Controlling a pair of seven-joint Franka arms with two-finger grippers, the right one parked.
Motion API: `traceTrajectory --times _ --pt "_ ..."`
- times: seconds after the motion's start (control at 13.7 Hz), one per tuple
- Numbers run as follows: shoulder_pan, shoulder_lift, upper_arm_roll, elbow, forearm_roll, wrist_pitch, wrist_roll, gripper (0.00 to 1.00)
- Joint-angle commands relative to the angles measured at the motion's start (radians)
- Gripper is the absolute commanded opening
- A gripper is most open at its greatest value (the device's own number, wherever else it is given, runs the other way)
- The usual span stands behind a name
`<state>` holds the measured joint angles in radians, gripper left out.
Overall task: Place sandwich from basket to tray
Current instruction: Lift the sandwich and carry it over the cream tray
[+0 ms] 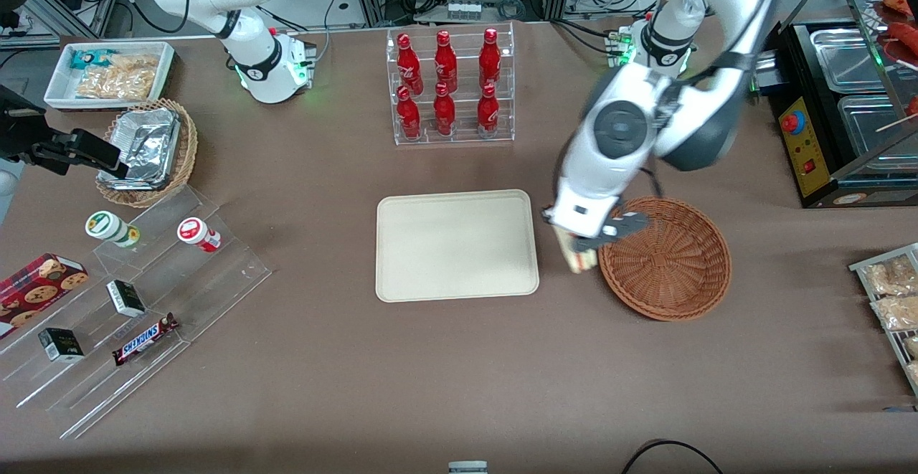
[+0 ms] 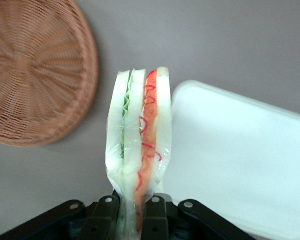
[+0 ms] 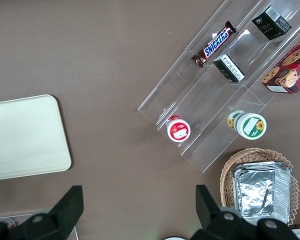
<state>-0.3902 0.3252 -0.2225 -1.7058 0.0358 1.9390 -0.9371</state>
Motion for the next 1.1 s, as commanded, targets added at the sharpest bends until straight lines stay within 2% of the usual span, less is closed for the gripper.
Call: traceTrajectory --times 0.0,0.29,0.73,0.88,1.02 --pt "-0.106 0.127 0.011 0.124 -0.002 -0.023 -0.041 0.12" --pt "-0.202 0.256 0.009 0.222 0.001 0.036 -0.035 0.14" --pt "-0.300 0.385 0.012 0.226 0.013 0.248 -0.034 0.14" --pt "-0.305 0.405 0.012 0.226 0.070 0.252 -0.037 0.14" --pt "-0.305 0.426 0.014 0.236 0.084 0.258 -0.037 0.14"
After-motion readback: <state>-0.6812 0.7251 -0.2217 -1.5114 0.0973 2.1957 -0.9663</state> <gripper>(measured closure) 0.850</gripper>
